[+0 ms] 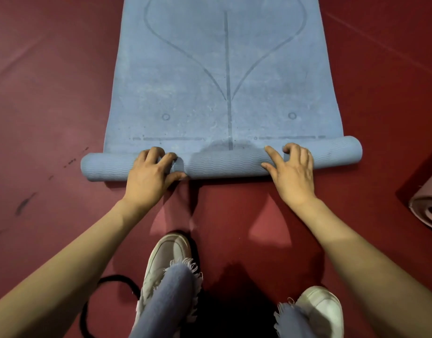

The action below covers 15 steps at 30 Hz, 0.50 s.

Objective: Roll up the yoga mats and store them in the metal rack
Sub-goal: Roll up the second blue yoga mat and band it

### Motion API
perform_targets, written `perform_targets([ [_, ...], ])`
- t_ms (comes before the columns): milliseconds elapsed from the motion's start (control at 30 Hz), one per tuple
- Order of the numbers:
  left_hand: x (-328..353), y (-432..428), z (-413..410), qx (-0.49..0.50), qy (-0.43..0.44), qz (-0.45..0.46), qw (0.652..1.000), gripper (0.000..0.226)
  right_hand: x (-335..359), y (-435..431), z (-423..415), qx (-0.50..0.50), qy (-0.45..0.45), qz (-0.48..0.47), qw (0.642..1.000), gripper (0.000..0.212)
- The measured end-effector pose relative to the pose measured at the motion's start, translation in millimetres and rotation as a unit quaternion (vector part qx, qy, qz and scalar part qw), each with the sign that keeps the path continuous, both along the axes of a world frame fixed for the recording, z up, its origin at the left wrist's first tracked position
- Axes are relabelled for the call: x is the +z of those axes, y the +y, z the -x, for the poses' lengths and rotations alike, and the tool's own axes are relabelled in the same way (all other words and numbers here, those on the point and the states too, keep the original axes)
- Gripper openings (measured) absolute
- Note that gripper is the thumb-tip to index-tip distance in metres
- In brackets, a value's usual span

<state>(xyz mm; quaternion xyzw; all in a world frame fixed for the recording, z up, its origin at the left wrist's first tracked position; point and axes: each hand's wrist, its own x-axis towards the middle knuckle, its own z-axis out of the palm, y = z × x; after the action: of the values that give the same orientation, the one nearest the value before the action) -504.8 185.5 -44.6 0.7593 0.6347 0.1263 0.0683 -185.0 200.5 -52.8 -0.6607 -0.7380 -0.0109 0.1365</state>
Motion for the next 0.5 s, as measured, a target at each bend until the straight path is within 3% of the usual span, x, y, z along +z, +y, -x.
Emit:
perform_targets([
  [233, -1, 7, -7, 0.027, 0.004, -0.023, 0.999, 0.054, 4, 3, -7, 0.023, 0.061, 0.041, 0.997, 0.044],
  [500, -1, 4, -15, 0.062, -0.001, -0.022, 0.998, 0.053, 3, -3, -2, 0.016, 0.020, 0.059, 0.998, 0.052],
])
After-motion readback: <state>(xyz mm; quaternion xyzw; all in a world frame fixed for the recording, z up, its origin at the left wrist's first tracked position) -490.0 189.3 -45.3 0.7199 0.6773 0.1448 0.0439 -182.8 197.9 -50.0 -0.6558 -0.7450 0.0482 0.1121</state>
